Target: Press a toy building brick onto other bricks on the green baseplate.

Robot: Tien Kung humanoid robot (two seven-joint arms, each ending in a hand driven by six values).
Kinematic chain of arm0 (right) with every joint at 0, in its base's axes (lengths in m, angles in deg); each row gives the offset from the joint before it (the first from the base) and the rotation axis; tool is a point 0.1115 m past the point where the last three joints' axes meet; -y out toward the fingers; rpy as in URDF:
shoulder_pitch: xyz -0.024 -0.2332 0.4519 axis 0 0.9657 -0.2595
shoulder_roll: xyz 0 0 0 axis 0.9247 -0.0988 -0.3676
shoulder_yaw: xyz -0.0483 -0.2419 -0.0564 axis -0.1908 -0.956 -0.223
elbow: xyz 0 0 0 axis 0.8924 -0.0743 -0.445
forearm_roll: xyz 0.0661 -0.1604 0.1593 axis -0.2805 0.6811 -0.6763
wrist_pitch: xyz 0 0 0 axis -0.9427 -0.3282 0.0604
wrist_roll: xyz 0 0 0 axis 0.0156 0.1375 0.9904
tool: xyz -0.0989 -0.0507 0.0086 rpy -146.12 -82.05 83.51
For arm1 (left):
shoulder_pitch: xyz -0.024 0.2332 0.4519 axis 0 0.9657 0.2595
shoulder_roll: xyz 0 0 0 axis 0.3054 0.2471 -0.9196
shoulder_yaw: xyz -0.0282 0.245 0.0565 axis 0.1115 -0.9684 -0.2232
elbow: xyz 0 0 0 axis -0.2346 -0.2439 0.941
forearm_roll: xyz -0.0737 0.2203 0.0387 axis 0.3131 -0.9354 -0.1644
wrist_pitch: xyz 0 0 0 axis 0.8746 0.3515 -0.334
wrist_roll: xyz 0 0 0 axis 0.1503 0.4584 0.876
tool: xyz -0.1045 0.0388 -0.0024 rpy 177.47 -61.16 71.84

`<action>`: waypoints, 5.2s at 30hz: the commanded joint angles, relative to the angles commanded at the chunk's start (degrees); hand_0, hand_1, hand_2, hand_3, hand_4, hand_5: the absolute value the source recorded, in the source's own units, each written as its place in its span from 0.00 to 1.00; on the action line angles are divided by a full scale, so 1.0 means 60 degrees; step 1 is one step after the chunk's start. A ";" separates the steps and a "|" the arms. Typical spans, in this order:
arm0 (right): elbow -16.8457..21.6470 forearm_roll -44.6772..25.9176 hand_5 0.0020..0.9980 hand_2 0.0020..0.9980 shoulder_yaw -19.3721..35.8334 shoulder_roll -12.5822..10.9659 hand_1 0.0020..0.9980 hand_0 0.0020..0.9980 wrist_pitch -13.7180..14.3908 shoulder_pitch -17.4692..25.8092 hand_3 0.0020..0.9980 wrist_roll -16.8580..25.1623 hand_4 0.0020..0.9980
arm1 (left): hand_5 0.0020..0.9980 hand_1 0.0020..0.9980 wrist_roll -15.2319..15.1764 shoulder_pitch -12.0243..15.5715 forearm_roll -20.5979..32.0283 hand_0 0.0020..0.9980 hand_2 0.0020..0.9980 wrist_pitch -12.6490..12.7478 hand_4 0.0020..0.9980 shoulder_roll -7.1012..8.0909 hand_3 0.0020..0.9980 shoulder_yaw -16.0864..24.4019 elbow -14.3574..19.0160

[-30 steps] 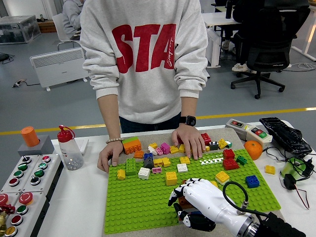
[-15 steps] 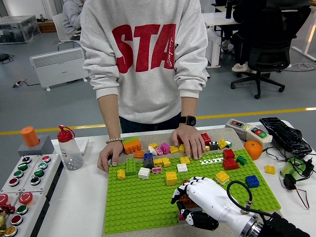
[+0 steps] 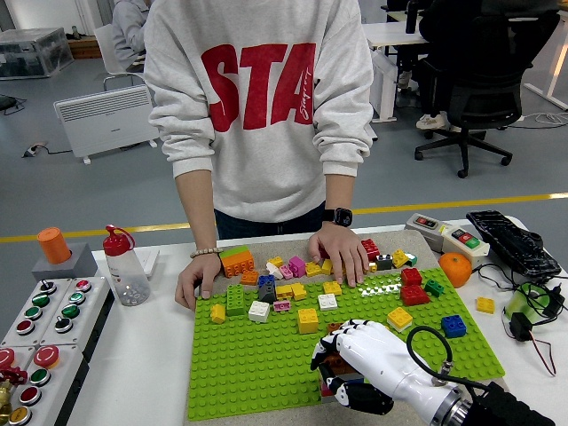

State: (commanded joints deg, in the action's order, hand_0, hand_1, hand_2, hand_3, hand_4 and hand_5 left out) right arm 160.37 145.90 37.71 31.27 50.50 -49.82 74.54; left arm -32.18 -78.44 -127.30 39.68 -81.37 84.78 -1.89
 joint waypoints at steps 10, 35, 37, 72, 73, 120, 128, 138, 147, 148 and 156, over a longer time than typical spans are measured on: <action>-0.0009 -0.0003 0.20 0.57 -0.0055 0.0034 0.60 0.69 -0.0087 -0.0021 0.53 -0.0035 0.34 | 1.00 0.68 0.0002 -0.0010 0.0007 0.66 0.70 -0.0004 0.29 0.0000 0.58 -0.0011 0.0000; -0.0019 0.0044 0.19 0.57 0.0002 0.0056 0.60 0.68 -0.0066 -0.0007 0.53 -0.0047 0.34 | 1.00 0.68 0.0007 -0.0023 0.0026 0.66 0.70 -0.0012 0.29 0.0003 0.58 -0.0028 0.0000; 0.0009 0.0064 0.19 0.57 0.0038 0.0053 0.59 0.68 -0.0027 -0.0002 0.53 -0.0042 0.35 | 1.00 0.68 0.0006 -0.0024 0.0028 0.66 0.70 -0.0012 0.29 0.0003 0.58 -0.0028 0.0000; 0.0272 0.0142 0.18 0.54 0.0057 -0.0164 0.56 0.64 0.0170 0.0243 0.51 0.0013 0.35 | 1.00 0.68 0.0079 0.0050 -0.0065 0.66 0.70 -0.0023 0.29 -0.0025 0.58 -0.0009 0.0000; 0.0259 0.0142 0.18 0.54 0.0055 -0.0164 0.56 0.64 0.0163 0.0241 0.51 0.0010 0.35 | 1.00 0.68 0.0078 0.0050 -0.0062 0.66 0.70 -0.0024 0.29 -0.0025 0.58 -0.0010 0.0000; 0.0157 0.0121 0.18 0.54 -0.0015 -0.0139 0.55 0.63 0.0019 0.0206 0.51 -0.0068 0.35 | 1.00 0.68 0.0061 -0.0037 0.0024 0.66 0.70 -0.0027 0.29 -0.0004 0.58 -0.0079 0.0000; 0.0140 0.0171 0.18 0.55 0.0071 -0.0045 0.56 0.63 0.0328 0.0133 0.52 0.0010 0.35 | 1.00 0.68 0.0065 -0.0036 0.0034 0.66 0.70 -0.0030 0.29 -0.0006 0.58 -0.0085 0.0000; -0.0150 0.0151 0.18 0.55 0.0004 0.0195 0.57 0.64 0.0368 0.0070 0.52 0.0027 0.35 | 1.00 0.68 0.0077 -0.0023 0.0014 0.66 0.70 -0.0033 0.29 -0.0015 0.58 -0.0085 0.0000; -0.0370 0.0128 0.18 0.55 -0.0084 0.0271 0.57 0.65 0.0306 0.0058 0.52 0.0007 0.35 | 1.00 0.68 0.0088 0.0006 -0.0020 0.66 0.70 -0.0037 0.29 -0.0022 0.58 -0.0081 0.0000; -0.0373 0.0127 0.18 0.55 -0.0097 0.0267 0.57 0.65 0.0295 0.0059 0.52 0.0004 0.35 | 1.00 0.68 0.0089 0.0008 -0.0025 0.66 0.70 -0.0037 0.29 -0.0022 0.58 -0.0080 0.0000; -0.0389 0.0110 0.18 0.55 -0.0189 0.0228 0.57 0.65 0.0213 0.0088 0.52 -0.0033 0.35 | 1.00 0.68 0.0091 0.0022 -0.0054 0.66 0.70 -0.0039 0.29 -0.0022 0.58 -0.0068 0.0000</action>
State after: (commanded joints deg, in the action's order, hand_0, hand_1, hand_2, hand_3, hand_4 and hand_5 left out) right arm 158.04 146.55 36.58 32.64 51.78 -49.29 74.34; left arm -31.64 -78.31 -127.63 39.44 -81.50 84.37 -1.89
